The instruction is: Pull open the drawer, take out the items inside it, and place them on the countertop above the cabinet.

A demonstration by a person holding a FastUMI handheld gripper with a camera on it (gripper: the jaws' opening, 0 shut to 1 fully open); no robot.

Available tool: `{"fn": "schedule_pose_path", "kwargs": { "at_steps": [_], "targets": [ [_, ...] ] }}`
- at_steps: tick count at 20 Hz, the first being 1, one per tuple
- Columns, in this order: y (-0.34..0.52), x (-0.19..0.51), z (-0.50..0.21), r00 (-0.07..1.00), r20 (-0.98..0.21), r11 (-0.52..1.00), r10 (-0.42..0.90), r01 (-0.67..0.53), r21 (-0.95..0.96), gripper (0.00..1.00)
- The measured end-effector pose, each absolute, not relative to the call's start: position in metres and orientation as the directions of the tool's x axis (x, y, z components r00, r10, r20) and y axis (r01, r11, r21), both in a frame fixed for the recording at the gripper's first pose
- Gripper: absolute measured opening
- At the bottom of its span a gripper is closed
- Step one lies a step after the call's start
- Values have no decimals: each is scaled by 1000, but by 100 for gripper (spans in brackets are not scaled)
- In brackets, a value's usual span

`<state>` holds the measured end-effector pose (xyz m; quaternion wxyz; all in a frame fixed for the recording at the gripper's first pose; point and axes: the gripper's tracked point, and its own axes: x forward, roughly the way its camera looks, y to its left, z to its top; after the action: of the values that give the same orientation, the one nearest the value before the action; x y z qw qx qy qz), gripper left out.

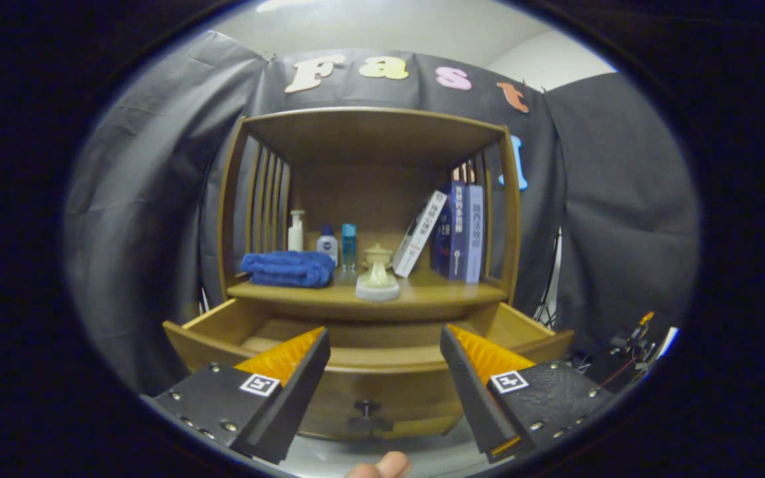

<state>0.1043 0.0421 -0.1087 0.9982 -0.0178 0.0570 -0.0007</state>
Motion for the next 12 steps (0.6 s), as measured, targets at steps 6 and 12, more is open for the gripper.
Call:
{"fn": "schedule_pose_path", "kwargs": {
  "at_steps": [6,12],
  "targets": [
    [45,110,-154,981,-195,1000,16,-16,2,100],
    [47,116,-175,974,-228,1000,12,-5,30,99]
  ]
}}
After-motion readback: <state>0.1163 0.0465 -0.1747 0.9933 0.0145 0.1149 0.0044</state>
